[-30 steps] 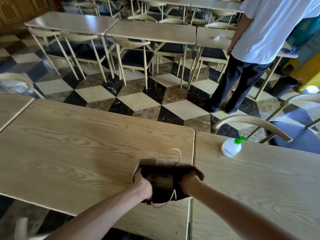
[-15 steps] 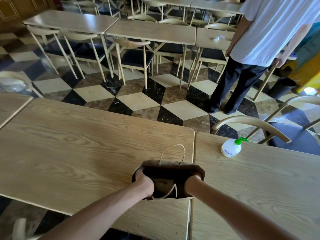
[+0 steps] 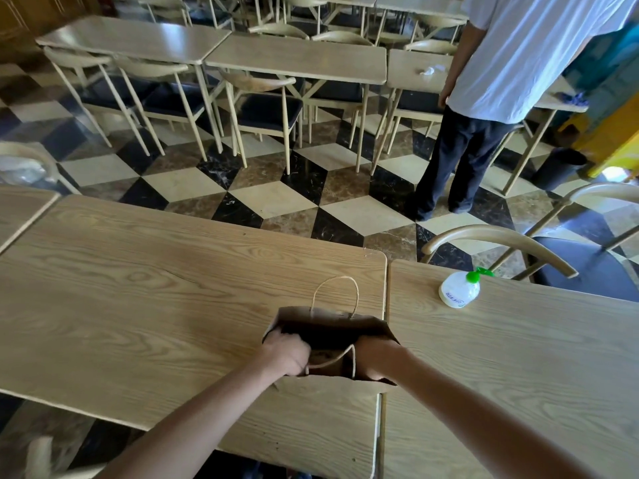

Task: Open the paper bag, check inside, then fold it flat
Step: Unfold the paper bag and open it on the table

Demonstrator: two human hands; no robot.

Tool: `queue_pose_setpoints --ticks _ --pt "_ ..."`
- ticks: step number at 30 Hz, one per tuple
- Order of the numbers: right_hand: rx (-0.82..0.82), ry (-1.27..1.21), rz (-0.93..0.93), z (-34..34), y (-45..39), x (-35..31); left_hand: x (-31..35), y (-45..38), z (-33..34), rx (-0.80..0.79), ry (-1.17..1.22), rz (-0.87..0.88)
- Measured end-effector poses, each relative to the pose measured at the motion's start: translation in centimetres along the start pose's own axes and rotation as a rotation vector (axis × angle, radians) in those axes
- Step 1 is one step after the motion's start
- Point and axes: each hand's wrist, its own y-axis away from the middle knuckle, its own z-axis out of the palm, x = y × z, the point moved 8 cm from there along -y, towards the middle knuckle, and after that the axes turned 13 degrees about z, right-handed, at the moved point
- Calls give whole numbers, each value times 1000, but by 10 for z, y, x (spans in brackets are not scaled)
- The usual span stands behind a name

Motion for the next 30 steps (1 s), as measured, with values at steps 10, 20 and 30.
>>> queue_pose_setpoints --ticks 10,20,30 --pt "187 -655 -19 -53 34 33 -1 46 -64 631 206 151" --pt "434 -502 308 -37 60 64 -32 63 -42 639 292 -102" --pt "383 -489 491 -25 68 69 -39 50 -3 414 279 -104"
